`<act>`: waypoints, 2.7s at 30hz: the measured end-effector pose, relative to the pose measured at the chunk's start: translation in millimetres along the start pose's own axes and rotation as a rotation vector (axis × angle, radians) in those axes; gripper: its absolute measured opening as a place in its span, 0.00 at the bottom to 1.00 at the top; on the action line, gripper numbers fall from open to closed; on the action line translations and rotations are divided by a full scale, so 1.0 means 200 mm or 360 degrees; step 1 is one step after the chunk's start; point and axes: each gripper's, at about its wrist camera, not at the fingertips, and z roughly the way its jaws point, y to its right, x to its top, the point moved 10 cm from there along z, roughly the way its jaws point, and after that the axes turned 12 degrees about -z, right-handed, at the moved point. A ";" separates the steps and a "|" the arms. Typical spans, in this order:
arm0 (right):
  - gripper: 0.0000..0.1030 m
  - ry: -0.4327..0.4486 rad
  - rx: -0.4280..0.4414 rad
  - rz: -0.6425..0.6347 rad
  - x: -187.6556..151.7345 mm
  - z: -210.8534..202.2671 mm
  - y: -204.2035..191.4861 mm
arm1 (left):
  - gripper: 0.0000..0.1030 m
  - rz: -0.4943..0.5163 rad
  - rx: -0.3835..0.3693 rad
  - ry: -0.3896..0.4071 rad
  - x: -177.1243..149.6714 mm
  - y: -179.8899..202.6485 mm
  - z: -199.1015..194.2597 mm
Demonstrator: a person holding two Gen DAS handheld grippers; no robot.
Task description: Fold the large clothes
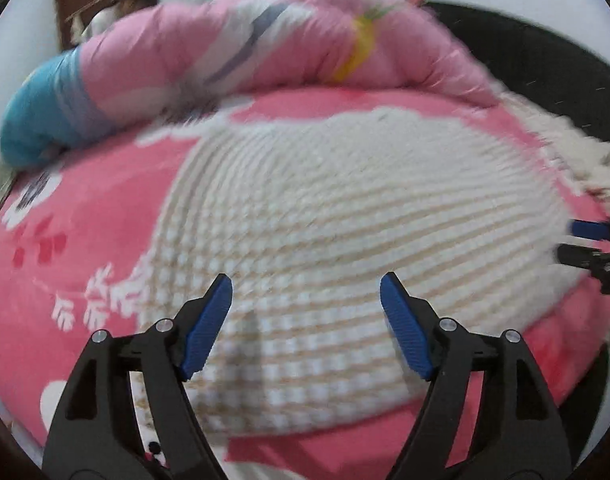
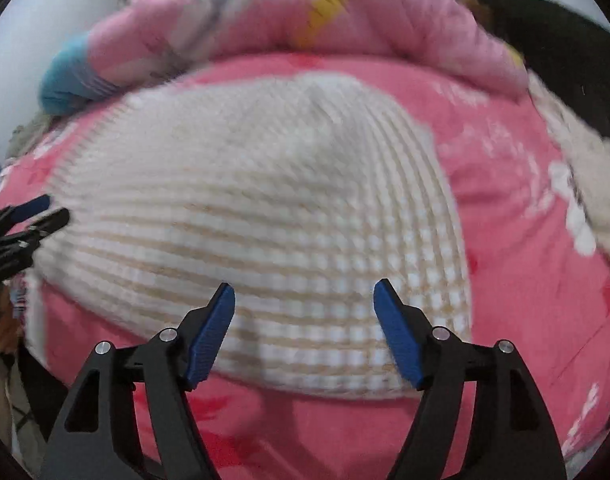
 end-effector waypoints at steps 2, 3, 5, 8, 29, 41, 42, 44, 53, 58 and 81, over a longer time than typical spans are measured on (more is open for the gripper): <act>0.68 0.0039 0.0014 -0.0056 0.05 0.01 -0.11 | 0.79 0.0039 -0.0075 0.0044 0.00 0.11 -0.04; 0.68 0.0030 0.0015 -0.0077 0.06 0.05 -0.15 | 0.80 0.0061 -0.0065 0.0043 -0.02 0.15 -0.02; 0.73 -0.0046 -0.0021 -0.0114 0.02 0.22 -0.20 | 0.81 0.0098 0.0037 -0.0046 -0.10 0.18 0.10; 0.80 -0.0069 0.0002 -0.0047 -0.02 0.32 -0.17 | 0.88 0.0123 0.0124 -0.0047 -0.19 0.14 0.23; 0.91 0.0179 -0.0098 0.0169 -0.32 -0.29 -0.04 | 0.89 -0.0272 -0.0036 0.0059 -0.28 0.05 -0.30; 0.94 0.0548 -0.0324 0.0097 -0.15 -0.65 -0.07 | 0.92 -0.0200 0.0283 0.0400 -0.04 0.11 -0.68; 0.94 0.0567 -0.0305 0.0121 -0.15 -0.67 -0.07 | 0.92 -0.0212 0.0303 0.0410 -0.05 0.12 -0.68; 0.94 0.0530 -0.0259 0.0157 -0.16 -0.67 -0.08 | 0.92 -0.0236 0.0327 0.0376 -0.06 0.12 -0.67; 0.94 0.0231 -0.0253 0.0170 -0.25 -0.46 -0.09 | 0.92 -0.0313 0.0387 0.0011 -0.26 0.10 -0.41; 0.94 0.0107 -0.0208 0.0178 -0.29 -0.36 -0.12 | 0.92 -0.0343 0.0403 -0.0056 -0.32 0.11 -0.39; 0.94 0.0043 -0.0219 0.0172 -0.27 -0.37 -0.16 | 0.92 -0.0325 0.0395 -0.0144 -0.35 0.14 -0.38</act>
